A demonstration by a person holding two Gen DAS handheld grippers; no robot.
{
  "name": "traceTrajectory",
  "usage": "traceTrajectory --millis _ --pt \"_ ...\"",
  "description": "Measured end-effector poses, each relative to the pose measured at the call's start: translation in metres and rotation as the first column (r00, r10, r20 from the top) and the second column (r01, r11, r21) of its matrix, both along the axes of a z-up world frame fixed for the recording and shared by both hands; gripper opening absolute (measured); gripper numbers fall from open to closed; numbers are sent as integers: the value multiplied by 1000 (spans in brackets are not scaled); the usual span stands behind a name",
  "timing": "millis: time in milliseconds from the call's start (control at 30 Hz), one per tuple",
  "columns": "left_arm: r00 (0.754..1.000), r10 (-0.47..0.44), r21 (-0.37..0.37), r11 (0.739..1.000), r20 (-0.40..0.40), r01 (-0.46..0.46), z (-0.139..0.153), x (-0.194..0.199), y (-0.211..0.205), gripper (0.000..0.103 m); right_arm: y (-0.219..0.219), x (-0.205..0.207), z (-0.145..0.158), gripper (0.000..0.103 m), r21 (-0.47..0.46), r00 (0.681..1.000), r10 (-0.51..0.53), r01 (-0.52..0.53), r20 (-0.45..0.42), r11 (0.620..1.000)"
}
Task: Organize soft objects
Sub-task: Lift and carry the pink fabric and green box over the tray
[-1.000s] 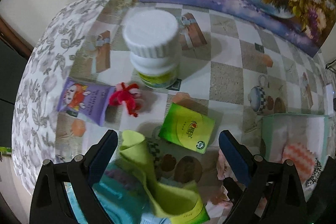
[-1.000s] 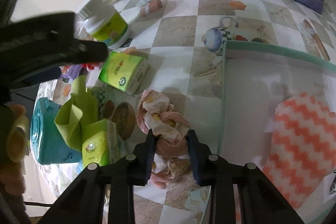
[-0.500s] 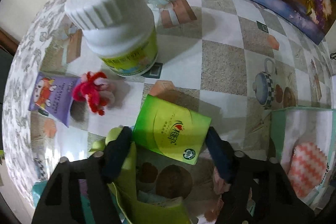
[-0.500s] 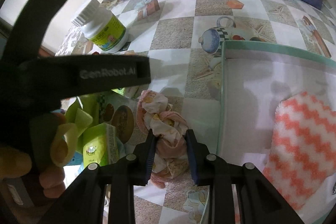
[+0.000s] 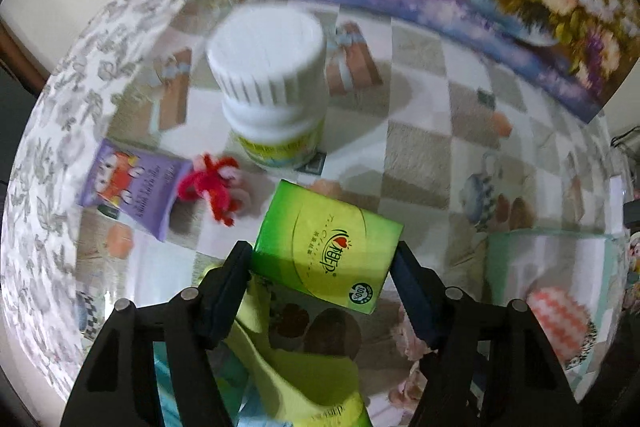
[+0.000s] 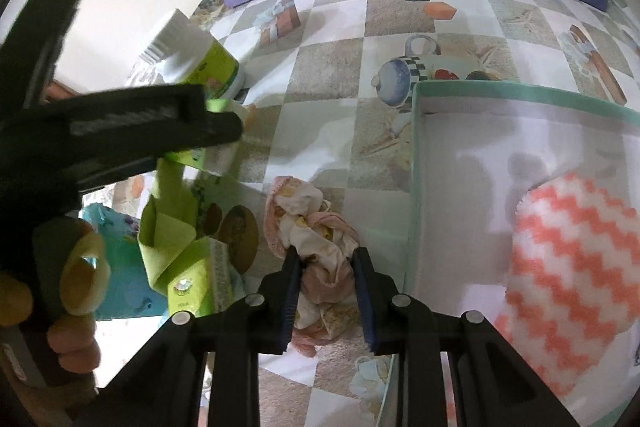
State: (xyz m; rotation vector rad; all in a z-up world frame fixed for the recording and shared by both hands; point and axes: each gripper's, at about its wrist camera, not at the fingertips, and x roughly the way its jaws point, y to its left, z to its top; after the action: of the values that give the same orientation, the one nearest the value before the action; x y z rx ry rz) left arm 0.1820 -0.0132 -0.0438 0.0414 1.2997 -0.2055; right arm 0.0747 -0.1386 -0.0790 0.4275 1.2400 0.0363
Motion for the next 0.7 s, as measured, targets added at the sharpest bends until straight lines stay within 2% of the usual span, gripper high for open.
traceTrajectory --millis 167,300,500,700 --pt "997 16 -41 999 75 -12 35 -8 11 71 -8 -4 18 27 32 999 -18 16 50 999" --pt "989 22 -79 997 147 -11 68 -15 6 71 -20 -9 47 27 41 992 -59 54 115 998" --pt "972 10 -132 991 236 22 110 -26 0 71 -44 -27 106 27 -31 963 -125 136 240 990" --pt "962 -12 -183 981 274 64 133 -39 -10 71 -79 -44 137 27 -90 933 -212 247 291 965"
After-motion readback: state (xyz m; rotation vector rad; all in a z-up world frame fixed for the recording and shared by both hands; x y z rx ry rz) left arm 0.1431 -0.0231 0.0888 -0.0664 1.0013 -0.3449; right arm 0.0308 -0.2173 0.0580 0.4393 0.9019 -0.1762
